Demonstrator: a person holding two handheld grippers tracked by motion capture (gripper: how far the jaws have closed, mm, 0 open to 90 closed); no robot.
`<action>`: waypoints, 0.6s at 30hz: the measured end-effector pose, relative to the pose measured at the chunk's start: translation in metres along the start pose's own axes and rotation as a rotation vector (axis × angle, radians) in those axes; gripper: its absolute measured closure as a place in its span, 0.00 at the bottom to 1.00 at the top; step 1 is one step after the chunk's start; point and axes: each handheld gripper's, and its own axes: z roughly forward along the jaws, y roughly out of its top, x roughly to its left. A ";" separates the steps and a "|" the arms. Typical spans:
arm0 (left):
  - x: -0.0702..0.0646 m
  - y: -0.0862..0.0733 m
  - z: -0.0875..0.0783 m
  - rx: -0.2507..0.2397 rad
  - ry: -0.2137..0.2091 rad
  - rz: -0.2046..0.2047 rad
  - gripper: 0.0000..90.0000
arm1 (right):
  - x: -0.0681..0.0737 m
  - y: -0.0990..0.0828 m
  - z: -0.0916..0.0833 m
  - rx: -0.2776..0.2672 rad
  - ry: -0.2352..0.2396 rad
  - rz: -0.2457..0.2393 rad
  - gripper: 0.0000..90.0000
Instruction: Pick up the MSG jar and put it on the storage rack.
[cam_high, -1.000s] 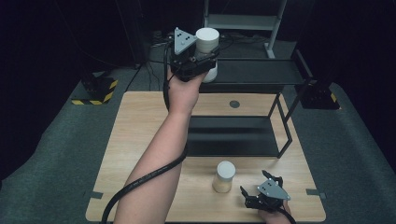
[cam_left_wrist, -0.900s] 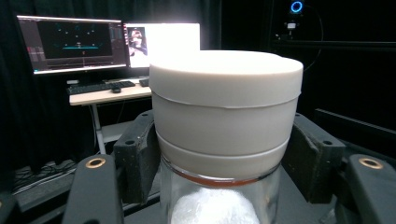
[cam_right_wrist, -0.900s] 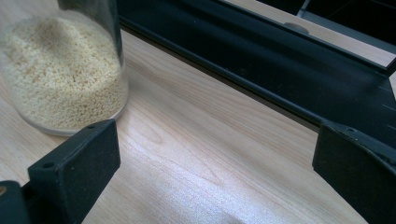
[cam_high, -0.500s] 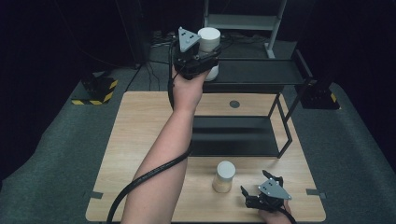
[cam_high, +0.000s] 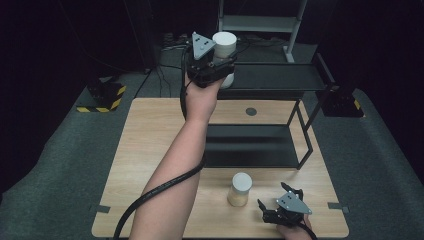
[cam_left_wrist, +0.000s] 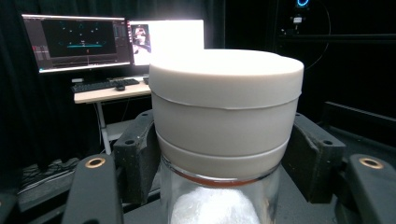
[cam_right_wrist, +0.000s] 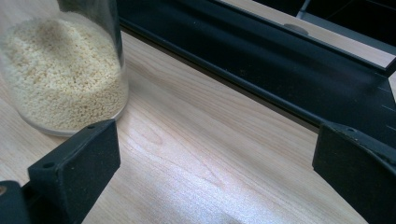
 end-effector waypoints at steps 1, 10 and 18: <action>0.000 -0.001 0.000 -0.002 -0.002 0.003 0.38 | 0.000 0.000 0.000 -0.001 0.001 -0.002 0.00; -0.002 0.000 0.000 -0.005 0.015 -0.033 0.26 | 0.000 0.000 0.000 0.001 0.000 -0.001 0.00; -0.011 0.003 -0.002 0.014 0.016 -0.045 0.00 | 0.000 0.000 0.000 0.001 0.001 -0.005 0.00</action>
